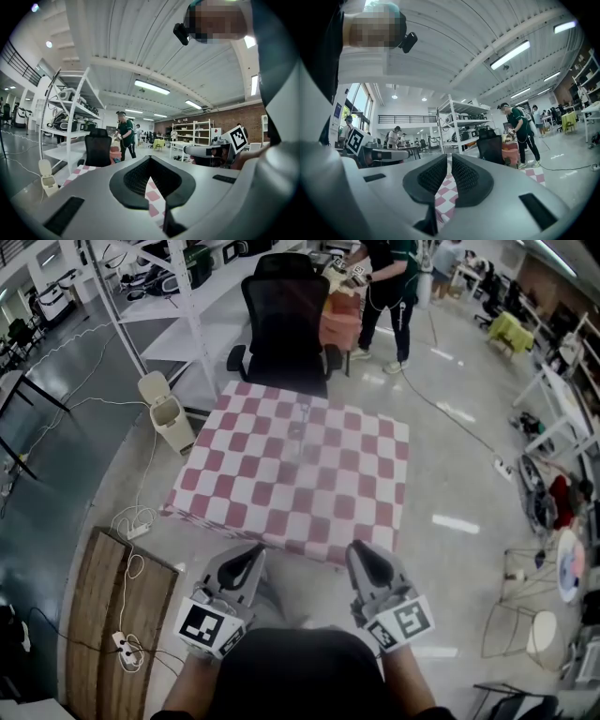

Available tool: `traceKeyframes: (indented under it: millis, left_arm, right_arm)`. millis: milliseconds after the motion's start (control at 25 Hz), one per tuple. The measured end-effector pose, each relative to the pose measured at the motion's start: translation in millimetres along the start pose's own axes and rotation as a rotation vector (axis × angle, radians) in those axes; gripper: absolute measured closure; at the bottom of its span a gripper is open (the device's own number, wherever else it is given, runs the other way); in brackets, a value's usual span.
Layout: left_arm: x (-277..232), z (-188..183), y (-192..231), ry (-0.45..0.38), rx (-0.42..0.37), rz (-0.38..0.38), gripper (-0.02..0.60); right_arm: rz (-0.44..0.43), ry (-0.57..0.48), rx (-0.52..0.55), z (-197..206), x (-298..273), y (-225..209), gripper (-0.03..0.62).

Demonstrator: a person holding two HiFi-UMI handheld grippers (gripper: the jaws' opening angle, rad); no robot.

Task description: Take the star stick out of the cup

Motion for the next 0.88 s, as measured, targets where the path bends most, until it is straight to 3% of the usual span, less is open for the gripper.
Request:
traceKeyframes:
  millis: [400,880]
  left_arm:
    - [-31.6,-4.8,108.0,0.053,0.01,0.045,0.541]
    - [-51.8,-11.3,227.1,0.013,-0.017,0.117,0.541]
  right_arm:
    - [0.043,0.018,0.011,-5.1,-111.5,1.2,0.549]
    - [0.141,0.039,0.008,6.5,-220.9,-0.1,0.549]
Point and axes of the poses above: the fingertips, and each gripper's own axes: x backward along the fingers, y to its left, z out of its underside, the point moved 4 cm from there along x, backward along the fingers, and after that the axes turned 5 degrees about z, right-handed, at the moved point
